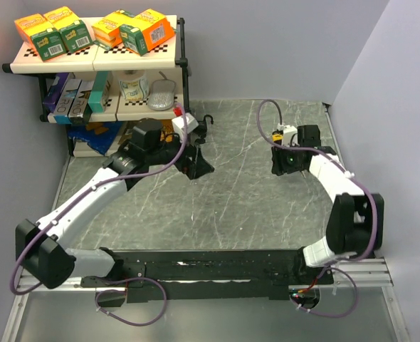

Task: Lock with the key
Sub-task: Place the lock at the center of the board, then move the lock to the center of the board.

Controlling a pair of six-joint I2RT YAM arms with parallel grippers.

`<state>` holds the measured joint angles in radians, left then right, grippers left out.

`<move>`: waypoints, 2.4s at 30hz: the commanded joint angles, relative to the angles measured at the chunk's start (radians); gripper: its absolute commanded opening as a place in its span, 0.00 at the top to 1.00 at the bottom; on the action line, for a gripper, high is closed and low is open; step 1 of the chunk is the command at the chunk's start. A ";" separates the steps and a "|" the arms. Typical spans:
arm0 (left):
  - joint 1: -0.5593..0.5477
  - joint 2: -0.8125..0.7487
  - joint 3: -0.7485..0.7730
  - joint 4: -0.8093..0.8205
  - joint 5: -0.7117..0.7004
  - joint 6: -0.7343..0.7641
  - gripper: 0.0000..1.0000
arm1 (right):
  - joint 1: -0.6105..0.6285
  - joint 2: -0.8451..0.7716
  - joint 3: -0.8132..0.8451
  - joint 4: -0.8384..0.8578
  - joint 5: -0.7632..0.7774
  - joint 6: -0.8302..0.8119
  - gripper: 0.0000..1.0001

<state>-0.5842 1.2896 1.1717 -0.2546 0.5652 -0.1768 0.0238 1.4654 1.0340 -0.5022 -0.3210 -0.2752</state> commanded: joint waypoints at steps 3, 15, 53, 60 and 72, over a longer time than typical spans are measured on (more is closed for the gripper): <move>0.011 -0.087 -0.046 0.091 -0.136 0.043 0.04 | -0.019 0.168 0.118 0.047 0.056 0.059 1.00; 0.038 -0.013 0.016 -0.067 -0.048 0.097 0.04 | -0.019 0.381 0.274 0.007 0.125 0.123 0.92; -0.012 0.309 0.227 -0.146 -0.210 0.069 0.02 | -0.019 0.264 0.298 -0.009 0.152 0.186 0.00; -0.098 0.529 0.440 -0.078 -0.517 0.079 0.02 | -0.018 0.049 0.215 0.062 0.126 0.165 0.00; -0.124 0.902 0.724 0.027 -0.993 0.112 0.30 | -0.019 -0.082 0.152 0.033 0.056 0.151 0.00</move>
<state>-0.6895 2.1372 1.8374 -0.3126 -0.2146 -0.1642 0.0059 1.4345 1.2064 -0.4606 -0.2386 -0.1188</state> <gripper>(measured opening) 0.720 0.994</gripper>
